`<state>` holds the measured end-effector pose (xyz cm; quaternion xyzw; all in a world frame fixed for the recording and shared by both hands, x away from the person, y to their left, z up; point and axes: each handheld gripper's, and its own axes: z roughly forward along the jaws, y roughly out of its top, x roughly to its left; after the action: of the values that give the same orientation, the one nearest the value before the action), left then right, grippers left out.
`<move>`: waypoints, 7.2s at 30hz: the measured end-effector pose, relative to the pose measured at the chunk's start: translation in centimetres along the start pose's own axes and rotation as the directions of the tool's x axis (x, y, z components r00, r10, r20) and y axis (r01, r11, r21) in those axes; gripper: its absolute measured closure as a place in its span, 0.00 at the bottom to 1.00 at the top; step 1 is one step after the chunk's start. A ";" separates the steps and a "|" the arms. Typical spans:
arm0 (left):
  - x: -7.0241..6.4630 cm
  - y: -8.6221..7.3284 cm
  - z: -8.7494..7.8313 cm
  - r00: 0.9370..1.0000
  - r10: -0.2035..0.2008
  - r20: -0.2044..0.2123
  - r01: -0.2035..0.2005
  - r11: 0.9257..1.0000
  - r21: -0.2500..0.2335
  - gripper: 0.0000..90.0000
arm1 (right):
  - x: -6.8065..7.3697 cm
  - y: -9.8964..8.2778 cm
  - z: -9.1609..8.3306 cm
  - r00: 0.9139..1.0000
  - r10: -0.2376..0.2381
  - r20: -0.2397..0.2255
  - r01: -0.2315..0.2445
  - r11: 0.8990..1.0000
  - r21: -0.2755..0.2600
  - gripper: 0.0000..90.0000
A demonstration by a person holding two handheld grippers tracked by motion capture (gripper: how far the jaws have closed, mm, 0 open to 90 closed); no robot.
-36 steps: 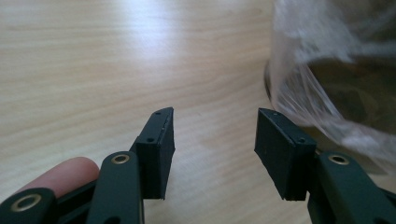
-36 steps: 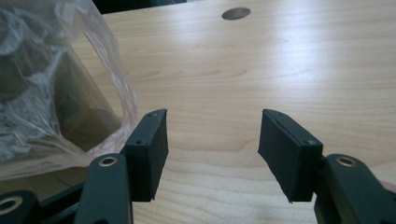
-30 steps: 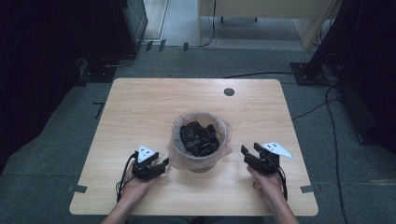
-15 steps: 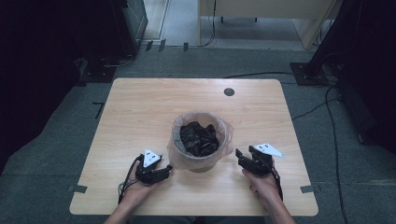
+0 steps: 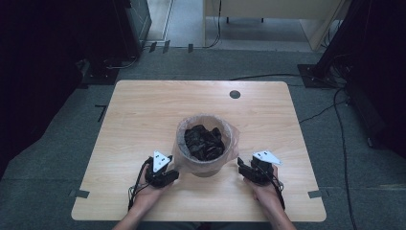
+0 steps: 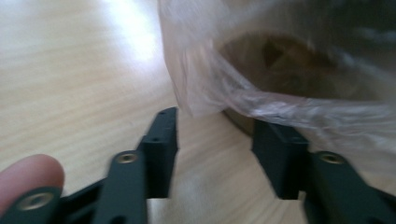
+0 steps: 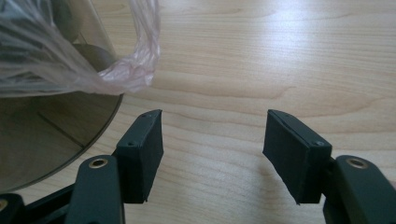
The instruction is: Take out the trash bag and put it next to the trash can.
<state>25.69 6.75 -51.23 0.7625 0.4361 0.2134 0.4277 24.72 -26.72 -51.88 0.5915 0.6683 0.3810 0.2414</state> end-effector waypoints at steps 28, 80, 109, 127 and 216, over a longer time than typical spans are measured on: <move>0.4 1.9 -2.1 0.992 -0.089 0.092 0.102 0.983 -0.150 1.00 | 3.3 1.6 0.1 0.999 -0.006 -0.042 -0.001 0.984 -0.178 0.48; -3.0 13.9 -4.6 0.963 0.021 0.268 0.060 0.956 -0.287 1.00 | 8.7 13.8 -4.5 0.945 -0.082 -0.316 -0.038 0.933 -0.357 0.78; -3.5 15.7 -3.7 0.957 0.068 0.283 0.008 0.966 -0.260 1.00 | 8.9 11.3 -6.1 0.848 -0.167 -0.503 0.014 0.955 -0.295 0.30; -2.4 15.3 -5.7 0.930 0.110 0.350 -0.005 0.958 -0.287 0.94 | 12.7 11.9 -4.1 0.892 -0.227 -0.390 0.106 0.945 -0.308 0.95; 9.1 -3.2 -3.7 0.959 -0.056 -0.277 0.095 0.987 0.130 0.13 | 1.2 15.6 -8.2 1.000 0.016 0.026 0.001 0.830 -0.558 1.00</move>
<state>26.36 17.05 -52.37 0.7372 0.5336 0.2682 0.3161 27.62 -27.21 -34.48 0.5035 0.5220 0.5517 0.4118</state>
